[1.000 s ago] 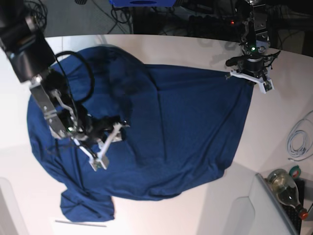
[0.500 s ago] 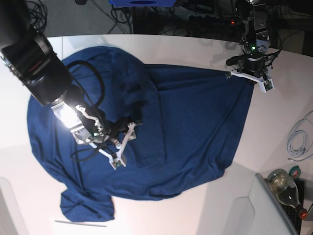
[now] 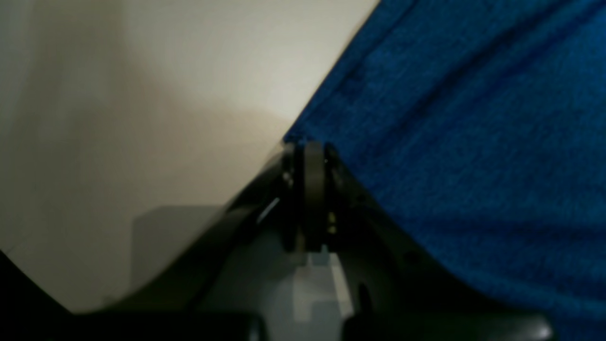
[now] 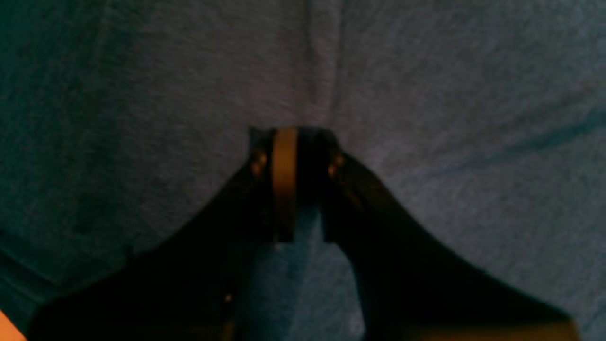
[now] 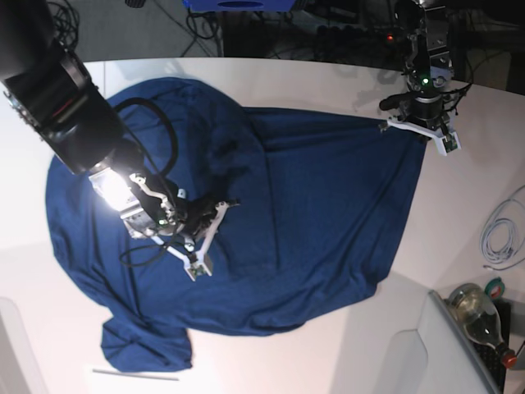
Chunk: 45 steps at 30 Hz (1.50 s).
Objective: Layout the t-shirt on the table in an organized manner, then fold the t-shirt properly
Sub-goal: 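Release the shirt with the right gripper and press its middle flat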
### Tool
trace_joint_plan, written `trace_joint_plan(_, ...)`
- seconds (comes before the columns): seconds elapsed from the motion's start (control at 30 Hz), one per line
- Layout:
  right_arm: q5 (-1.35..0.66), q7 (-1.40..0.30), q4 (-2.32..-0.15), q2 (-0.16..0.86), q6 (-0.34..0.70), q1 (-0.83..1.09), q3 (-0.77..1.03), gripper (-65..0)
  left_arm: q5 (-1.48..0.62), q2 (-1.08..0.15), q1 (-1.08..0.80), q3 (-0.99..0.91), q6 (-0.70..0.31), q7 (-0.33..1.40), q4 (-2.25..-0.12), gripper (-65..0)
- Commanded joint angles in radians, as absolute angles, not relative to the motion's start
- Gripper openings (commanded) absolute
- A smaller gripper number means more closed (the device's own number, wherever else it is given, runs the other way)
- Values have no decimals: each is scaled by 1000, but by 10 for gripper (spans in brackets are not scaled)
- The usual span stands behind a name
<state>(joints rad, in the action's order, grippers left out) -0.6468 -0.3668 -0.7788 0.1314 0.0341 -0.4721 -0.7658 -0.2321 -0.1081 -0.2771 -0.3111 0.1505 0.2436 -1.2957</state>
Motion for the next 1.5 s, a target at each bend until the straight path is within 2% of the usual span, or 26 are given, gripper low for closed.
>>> trace_joint_plan(0.0, -647, -355, -792, 130, 31, -501, -759, -590, -228, -116, -275, -314, 153, 245, -1307, -650)
trace_joint_plan(0.1, -648, -401, -808, 130, 31, -503, -756, -650, -228, -116, -275, -314, 153, 245, -1307, -650)
trace_joint_plan(0.33, -648, -478, -957, 137, 25, -487, -753, -650, -228, -119, -277, -314, 153, 245, -1307, -650)
trace_joint_plan(0.6, -648, -581, -1167, 139, -67, -472, -753, -650, -229, -116, -282, -355, 153, 248, -1307, -650)
trace_joint_plan(0.63, -648, -599, -1196, 139, -74, -470, -753, -650, -228, -114, -282, -377, 153, 248, -1307, -611)
trace_joint_plan(0.67, -648, -613, -1224, 139, -84, -470, -753, -650, -231, -114, -282, -394, 153, 248, -1307, -541)
trace_joint_plan(0.77, -648, -674, -1348, 139, -111, -470, -753, -650, -228, -117, -282, -437, 153, 248, -1307, -281)
trace_joint_plan(0.83, -648, -720, -1442, 139, -133, -470, -753, -650, -228, -120, -282, -478, 153, 248, -1307, -155)
trace_joint_plan(0.87, -648, -746, -1492, 139, -145, -472, -753, -650, -226, -120, -282, -503, 153, 248, -1307, -100)
trace_joint_plan(0.93, -648, -780, -1561, 136, -151, -472, -748, -650, -226, -120, -282, -542, 150, 248, -1307, -31)
trace_joint_plan(1.0, -651, -823, -1618, 128, -151, -470, -708, -650, -226, -120, -282, -565, 150, 248, -1307, 0)
trace_joint_plan(1.37, -653, -883, -1842, 87, -151, -469, -656, -650, -226, -124, -297, -572, 148, 248, -1308, 0)
trace_joint_plan(1.47, -653, -883, -1934, 90, -151, -406, -613, -650, -226, -125, -297, -572, 148, 248, -1320, 0)
